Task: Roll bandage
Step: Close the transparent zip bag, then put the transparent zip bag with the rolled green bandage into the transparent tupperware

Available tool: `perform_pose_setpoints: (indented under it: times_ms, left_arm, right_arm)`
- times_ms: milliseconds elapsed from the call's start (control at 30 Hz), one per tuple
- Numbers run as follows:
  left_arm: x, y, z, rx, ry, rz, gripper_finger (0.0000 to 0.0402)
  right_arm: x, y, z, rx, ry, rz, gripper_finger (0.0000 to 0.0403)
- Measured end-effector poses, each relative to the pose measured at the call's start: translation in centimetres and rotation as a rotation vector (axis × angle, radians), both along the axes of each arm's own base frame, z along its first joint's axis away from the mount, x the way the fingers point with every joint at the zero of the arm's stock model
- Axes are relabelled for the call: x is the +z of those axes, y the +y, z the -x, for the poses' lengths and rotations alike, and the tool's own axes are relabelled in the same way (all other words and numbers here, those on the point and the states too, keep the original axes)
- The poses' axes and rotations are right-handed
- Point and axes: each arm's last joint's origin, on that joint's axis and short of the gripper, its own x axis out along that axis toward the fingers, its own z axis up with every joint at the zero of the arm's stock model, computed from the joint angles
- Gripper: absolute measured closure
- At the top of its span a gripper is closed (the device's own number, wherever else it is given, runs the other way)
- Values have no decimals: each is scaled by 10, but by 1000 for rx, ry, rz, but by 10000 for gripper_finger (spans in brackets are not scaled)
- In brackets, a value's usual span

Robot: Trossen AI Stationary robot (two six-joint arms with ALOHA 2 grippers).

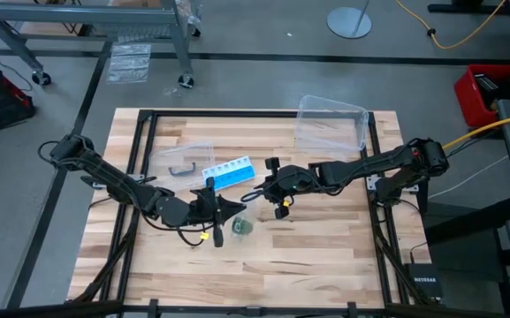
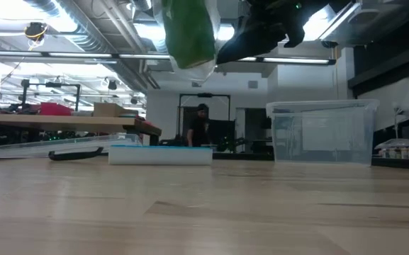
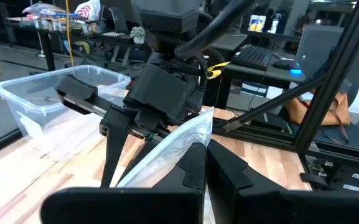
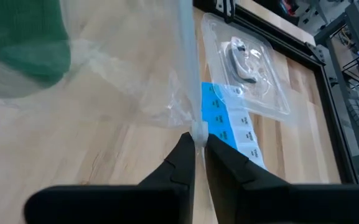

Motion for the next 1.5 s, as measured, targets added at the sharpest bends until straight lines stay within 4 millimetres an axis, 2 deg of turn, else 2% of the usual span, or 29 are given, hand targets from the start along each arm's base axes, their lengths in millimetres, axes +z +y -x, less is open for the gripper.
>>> perform_pose_setpoints:
  times_ms: [167, 433, 633, 933, 1067, 1167, 1300, 1500]
  left_arm:
    - [1, 0, 0, 0, -1, -9, 401]
    - [1, 1, 1, 27, 6, -41, 401]
    - [0, 4, 0, 83, 22, -109, 401]
    - [0, 9, 1, 229, 34, -152, 401]
    - [-1, 18, -2, 265, 41, -143, 401]
    - [-3, 31, -7, 312, 52, -125, 401]
    - [-4, 53, -14, 355, 60, -107, 401]
    - [-8, 92, -28, 313, 56, -31, 401]
  right_arm:
    - [4, 0, -1, -13, -2, -5, 325]
    - [27, -4, -7, -129, -60, 73, 251]
    - [47, -8, -4, -233, 17, 163, 240]
    - [78, -8, 3, -276, 19, 113, 240]
    - [92, -11, 18, -320, 52, 117, 239]
    - [104, -14, 37, -373, 60, 116, 239]
    - [123, -17, 68, -412, 47, 75, 239]
    - [152, -22, 118, -452, -29, 3, 239]
